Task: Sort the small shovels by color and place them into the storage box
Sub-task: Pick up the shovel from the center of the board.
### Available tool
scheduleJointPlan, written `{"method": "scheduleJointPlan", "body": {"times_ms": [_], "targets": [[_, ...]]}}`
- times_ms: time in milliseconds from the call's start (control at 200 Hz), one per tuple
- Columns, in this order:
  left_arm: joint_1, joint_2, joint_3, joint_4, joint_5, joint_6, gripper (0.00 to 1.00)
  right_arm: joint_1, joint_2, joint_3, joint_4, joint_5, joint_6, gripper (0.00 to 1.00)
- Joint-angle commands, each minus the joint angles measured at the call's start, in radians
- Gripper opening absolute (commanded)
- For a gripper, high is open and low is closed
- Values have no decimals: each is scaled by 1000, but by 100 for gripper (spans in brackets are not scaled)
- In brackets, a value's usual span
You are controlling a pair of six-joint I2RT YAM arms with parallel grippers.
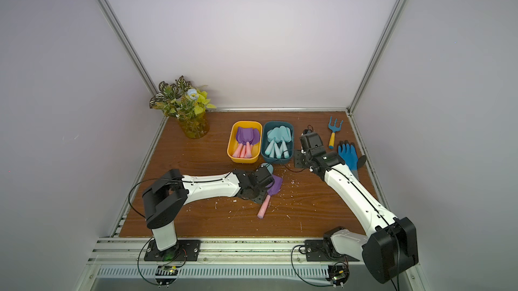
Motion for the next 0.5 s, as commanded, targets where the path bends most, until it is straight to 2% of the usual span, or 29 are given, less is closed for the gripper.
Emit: {"method": "scheduleJointPlan", "body": {"times_ms": [0, 495], "targets": [[2, 12, 17, -37, -21, -2, 45, -7, 9, -4, 17, 7, -19, 40], [19, 16, 44, -74, -63, -17, 28, -11, 27, 16, 9, 10, -31, 39]]}}
